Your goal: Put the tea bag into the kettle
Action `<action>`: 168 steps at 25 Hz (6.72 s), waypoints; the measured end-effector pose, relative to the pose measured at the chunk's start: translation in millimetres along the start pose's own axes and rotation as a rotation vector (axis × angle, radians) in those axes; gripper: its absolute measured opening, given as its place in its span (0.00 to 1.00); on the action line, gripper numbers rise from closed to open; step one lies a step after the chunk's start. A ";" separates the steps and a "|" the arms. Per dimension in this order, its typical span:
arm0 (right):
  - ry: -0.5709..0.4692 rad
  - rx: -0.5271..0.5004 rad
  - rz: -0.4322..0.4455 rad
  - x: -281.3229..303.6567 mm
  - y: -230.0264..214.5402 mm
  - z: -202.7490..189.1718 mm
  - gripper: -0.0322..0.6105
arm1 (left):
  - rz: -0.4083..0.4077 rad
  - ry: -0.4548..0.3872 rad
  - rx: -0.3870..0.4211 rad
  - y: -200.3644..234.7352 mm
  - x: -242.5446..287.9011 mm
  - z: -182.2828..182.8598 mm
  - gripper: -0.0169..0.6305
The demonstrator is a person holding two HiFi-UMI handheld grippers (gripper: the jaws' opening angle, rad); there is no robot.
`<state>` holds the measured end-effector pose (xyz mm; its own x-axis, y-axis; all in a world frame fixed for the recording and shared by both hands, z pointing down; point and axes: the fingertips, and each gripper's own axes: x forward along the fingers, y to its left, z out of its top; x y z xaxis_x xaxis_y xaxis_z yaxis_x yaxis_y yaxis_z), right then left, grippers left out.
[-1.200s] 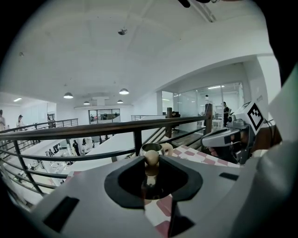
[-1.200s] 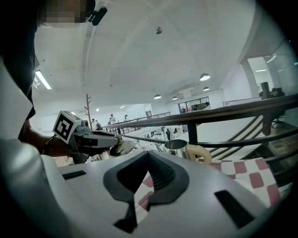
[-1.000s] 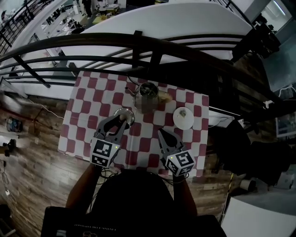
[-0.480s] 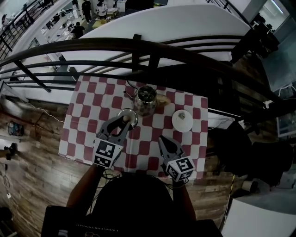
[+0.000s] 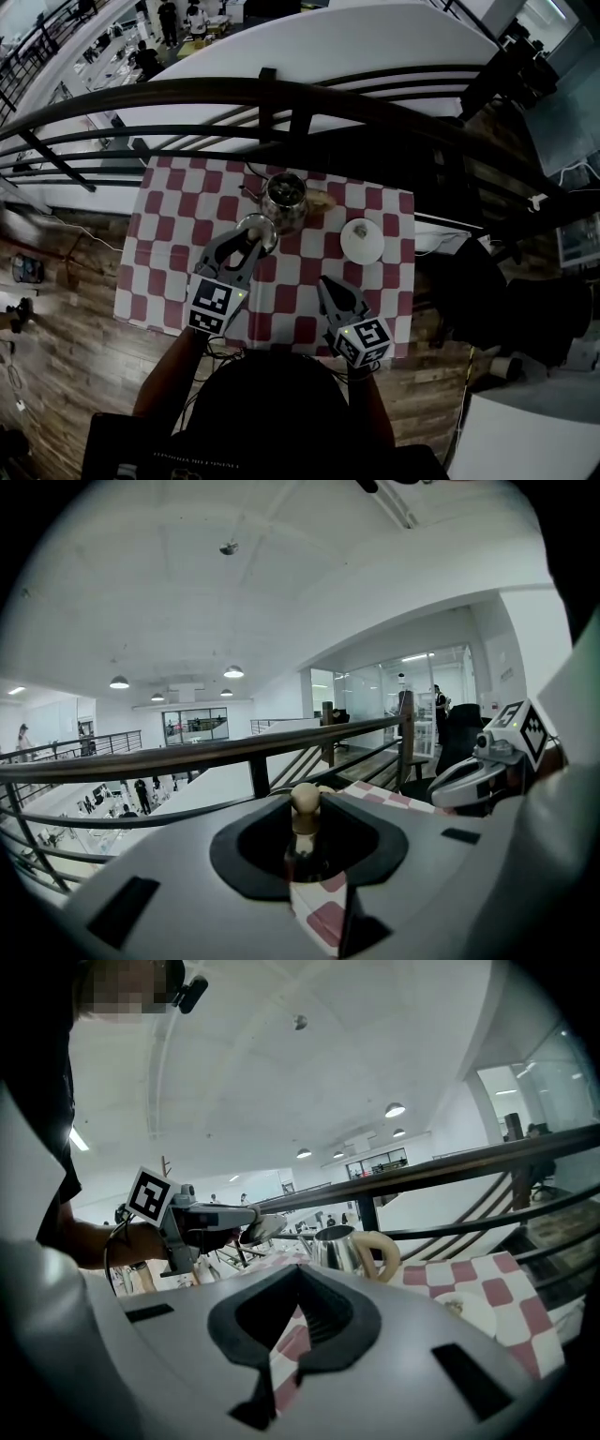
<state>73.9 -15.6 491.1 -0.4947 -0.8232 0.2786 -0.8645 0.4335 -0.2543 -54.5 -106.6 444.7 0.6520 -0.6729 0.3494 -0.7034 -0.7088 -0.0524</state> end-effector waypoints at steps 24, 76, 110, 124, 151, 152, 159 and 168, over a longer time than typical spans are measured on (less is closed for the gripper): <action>0.027 0.029 -0.035 -7.1 -27.1 -15.2 0.07 | -0.039 -0.001 0.009 2.2 55.7 12.9 0.18; 0.111 0.105 -0.052 24.1 -78.4 -33.8 0.07 | -0.063 0.049 -0.024 35.3 160.5 -7.8 0.18; 0.028 0.020 -0.004 15.2 -43.9 6.6 0.07 | -0.005 0.026 -0.048 36.7 49.2 -12.2 0.23; -0.015 -0.021 0.022 -8.2 9.7 16.3 0.07 | -0.011 0.037 -0.033 17.2 -40.4 -35.0 0.03; 0.002 -0.106 0.039 -31.6 134.2 -15.2 0.07 | -0.168 0.048 -0.049 -41.3 -139.6 -83.8 0.03; 0.005 -0.108 0.039 -32.5 136.1 -15.8 0.07 | -0.176 0.048 -0.053 -45.2 -141.0 -84.6 0.03; 0.015 -0.132 0.061 -36.7 142.7 -16.5 0.07 | -0.183 0.047 -0.063 -55.3 -146.2 -86.5 0.03; 0.036 -0.156 0.111 -54.0 143.8 -22.8 0.07 | -0.150 0.058 -0.087 -74.3 -152.3 -89.4 0.03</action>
<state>-25.7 99.5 460.7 -0.5886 -0.7543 0.2909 -0.8060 0.5753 -0.1392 -126.8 67.5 479.0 0.7358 -0.5461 0.4004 -0.6231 -0.7776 0.0845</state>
